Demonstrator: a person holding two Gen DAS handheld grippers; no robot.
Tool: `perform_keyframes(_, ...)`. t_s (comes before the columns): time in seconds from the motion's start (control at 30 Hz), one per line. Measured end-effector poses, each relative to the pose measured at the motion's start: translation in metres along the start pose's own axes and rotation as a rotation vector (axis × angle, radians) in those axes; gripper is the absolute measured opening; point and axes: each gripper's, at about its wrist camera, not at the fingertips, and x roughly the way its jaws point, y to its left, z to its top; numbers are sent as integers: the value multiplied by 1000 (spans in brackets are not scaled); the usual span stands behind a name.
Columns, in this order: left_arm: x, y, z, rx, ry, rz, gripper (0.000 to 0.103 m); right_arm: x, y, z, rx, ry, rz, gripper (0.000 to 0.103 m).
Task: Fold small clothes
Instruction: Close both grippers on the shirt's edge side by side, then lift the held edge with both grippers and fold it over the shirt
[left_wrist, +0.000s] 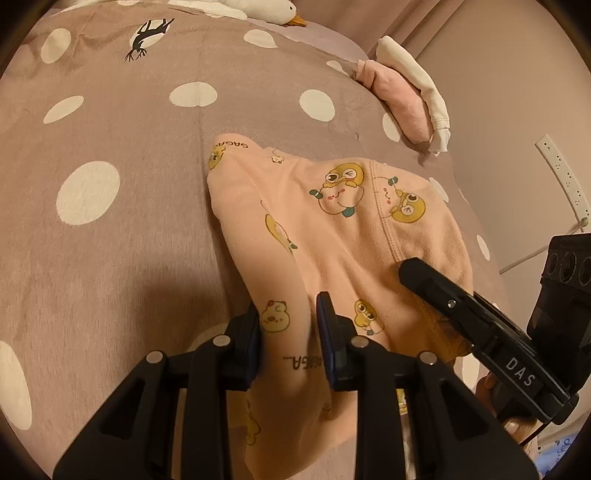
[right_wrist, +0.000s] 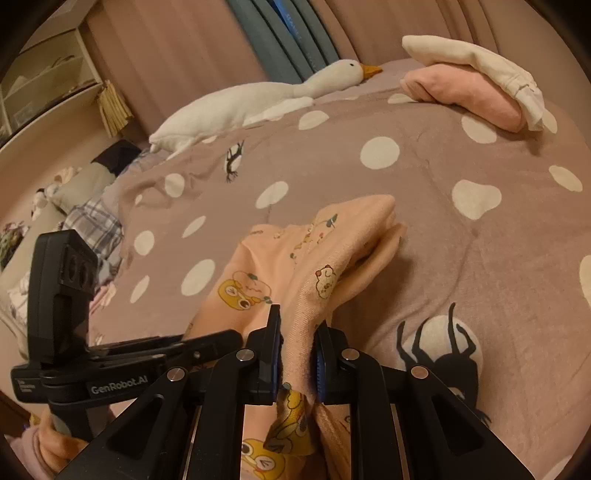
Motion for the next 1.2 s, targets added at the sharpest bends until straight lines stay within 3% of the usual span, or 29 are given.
perform_keyframes(0.67, -30, 2, -15, 16, -32, 3, 25, -23, 24, -10, -36, -25, 30, 17)
perform_keyframes(1.2, -57, 23, -27, -9, -65, 43, 25, -17, 55, -16, -59, -11, 76, 17)
